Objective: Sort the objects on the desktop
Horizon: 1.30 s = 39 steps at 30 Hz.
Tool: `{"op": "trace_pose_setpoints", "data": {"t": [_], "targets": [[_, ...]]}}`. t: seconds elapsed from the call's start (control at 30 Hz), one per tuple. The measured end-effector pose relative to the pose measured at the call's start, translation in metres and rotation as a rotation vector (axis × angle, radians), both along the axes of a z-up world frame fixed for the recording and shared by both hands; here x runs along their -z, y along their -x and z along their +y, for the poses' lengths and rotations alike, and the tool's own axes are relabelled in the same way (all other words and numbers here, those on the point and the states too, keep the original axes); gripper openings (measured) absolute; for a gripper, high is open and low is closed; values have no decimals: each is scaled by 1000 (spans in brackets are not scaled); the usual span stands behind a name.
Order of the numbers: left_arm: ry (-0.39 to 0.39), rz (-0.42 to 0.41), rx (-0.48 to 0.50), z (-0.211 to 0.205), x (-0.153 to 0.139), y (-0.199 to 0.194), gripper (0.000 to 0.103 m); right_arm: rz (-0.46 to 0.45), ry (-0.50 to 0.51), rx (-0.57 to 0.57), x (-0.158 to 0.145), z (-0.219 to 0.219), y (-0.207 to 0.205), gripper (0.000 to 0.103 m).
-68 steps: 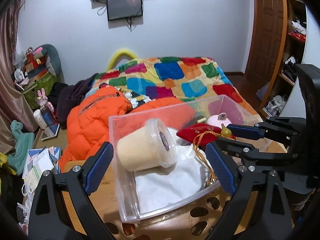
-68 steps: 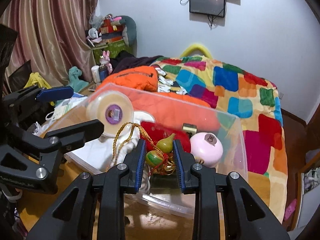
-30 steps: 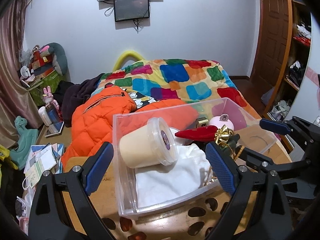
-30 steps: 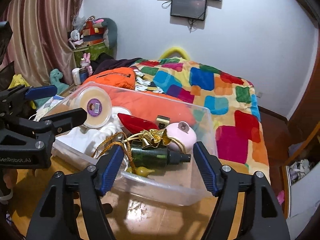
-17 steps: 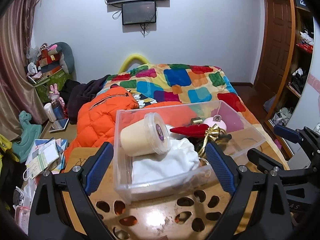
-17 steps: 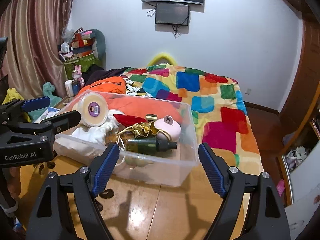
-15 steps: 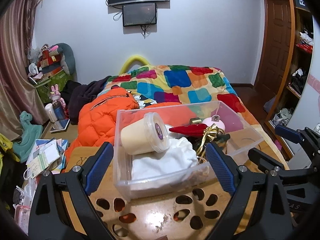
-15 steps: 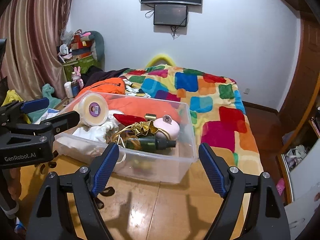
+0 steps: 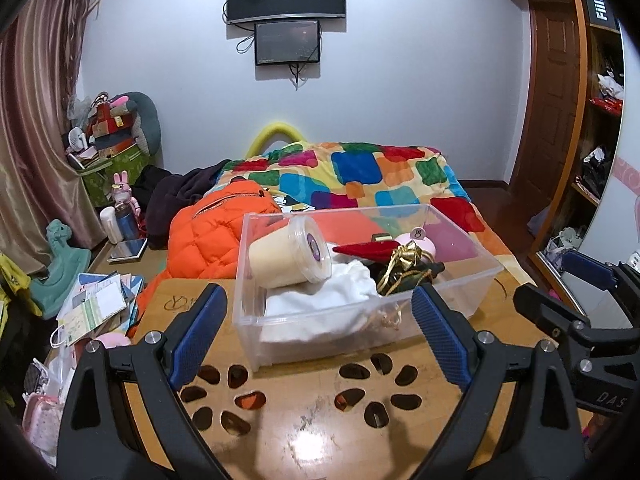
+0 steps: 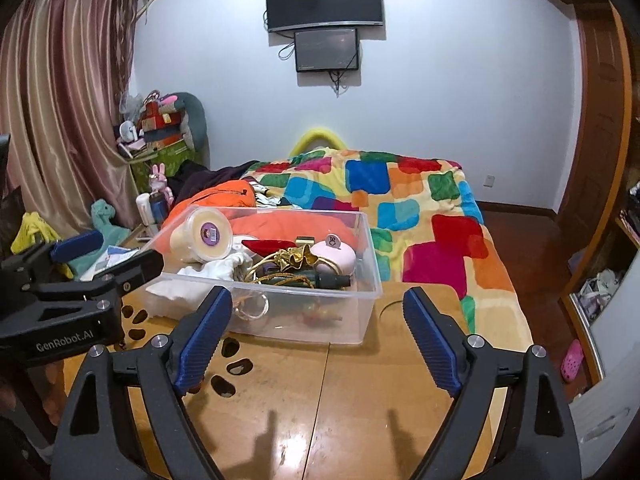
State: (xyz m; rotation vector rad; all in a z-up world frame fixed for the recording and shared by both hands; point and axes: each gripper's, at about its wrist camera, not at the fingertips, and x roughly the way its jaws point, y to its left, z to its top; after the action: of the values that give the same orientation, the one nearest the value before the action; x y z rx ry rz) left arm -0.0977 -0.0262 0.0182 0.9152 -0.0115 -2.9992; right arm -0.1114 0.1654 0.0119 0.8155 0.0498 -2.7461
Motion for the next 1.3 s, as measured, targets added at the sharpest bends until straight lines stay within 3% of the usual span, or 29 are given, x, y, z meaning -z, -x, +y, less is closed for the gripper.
{"op": "trace_pose_setpoints", "data": {"t": [0.3, 0.57, 1.3], "targets": [[14, -13, -58, 0, 20, -14, 95, -12, -15, 35, 15, 1, -16, 86], [-6, -29, -46, 0, 30, -20, 95, -35, -40, 30, 30, -4, -17, 86], [-4, 8, -23, 3, 24, -23, 95, -46, -48, 25, 32, -7, -13, 86]]}}
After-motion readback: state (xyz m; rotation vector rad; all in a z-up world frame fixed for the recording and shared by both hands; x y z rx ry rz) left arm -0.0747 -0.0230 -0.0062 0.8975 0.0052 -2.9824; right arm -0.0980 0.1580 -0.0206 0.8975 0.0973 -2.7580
